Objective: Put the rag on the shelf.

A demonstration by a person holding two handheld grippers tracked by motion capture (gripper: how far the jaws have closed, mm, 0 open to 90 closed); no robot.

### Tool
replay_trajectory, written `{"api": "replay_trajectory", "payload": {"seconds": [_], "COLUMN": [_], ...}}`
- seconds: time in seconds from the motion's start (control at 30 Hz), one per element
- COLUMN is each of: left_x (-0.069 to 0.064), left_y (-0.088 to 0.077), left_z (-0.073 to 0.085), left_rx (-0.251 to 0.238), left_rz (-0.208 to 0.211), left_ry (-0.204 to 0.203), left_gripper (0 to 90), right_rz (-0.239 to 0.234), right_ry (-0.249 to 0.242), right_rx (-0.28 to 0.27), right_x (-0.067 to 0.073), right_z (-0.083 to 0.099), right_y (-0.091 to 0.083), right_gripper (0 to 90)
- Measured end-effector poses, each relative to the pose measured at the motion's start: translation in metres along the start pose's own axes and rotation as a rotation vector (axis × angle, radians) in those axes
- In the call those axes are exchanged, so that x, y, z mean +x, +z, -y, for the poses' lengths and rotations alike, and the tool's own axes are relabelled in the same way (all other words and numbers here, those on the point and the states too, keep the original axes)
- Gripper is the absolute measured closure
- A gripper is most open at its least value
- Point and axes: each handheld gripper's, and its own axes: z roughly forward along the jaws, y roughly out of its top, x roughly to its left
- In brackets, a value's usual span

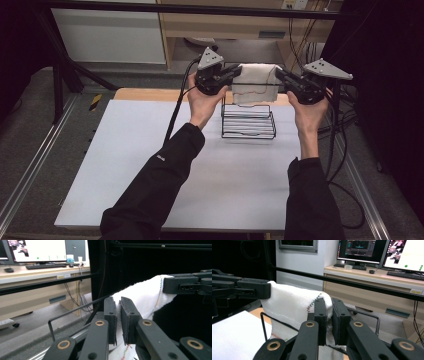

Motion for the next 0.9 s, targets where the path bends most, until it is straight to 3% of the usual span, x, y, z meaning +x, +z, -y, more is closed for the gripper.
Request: {"api": "replay_trajectory", "payload": {"seconds": [0.9], "left_x": [-0.013], "left_y": [-0.016], "left_z": [0.015], "left_rx": [0.096], "left_rz": [0.055], "left_ry": [0.011], "left_gripper": [77.0], "right_rz": [-0.060], "right_ry": [-0.032], "right_rx": [0.043], "right_x": [0.008], "right_z": [0.028], "right_y": [-0.017], "right_gripper": [83.1]}}
